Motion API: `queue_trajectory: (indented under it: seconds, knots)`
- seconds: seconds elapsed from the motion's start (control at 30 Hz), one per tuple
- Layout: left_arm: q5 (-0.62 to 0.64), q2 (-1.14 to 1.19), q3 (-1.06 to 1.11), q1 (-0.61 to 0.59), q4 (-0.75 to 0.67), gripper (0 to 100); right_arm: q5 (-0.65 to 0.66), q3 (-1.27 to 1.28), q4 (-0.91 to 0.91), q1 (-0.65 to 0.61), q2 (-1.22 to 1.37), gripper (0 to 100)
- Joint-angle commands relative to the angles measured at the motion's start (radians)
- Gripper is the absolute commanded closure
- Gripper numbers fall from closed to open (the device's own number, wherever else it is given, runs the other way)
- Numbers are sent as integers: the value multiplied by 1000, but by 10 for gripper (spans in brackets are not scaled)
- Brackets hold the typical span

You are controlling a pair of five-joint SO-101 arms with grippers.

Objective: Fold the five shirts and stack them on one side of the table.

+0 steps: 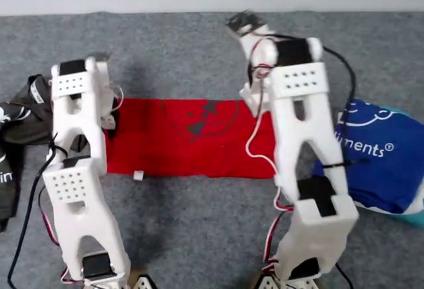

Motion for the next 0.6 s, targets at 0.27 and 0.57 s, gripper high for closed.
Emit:
queue_trajectory:
  seconds: [0.27, 0.57]
  knots:
    - [15, -427, 173, 267, 26, 996, 64, -51, 42, 340, -236, 986]
    - [101, -387, 171, 586, -25, 996, 81, -23, 42, 501, -306, 987]
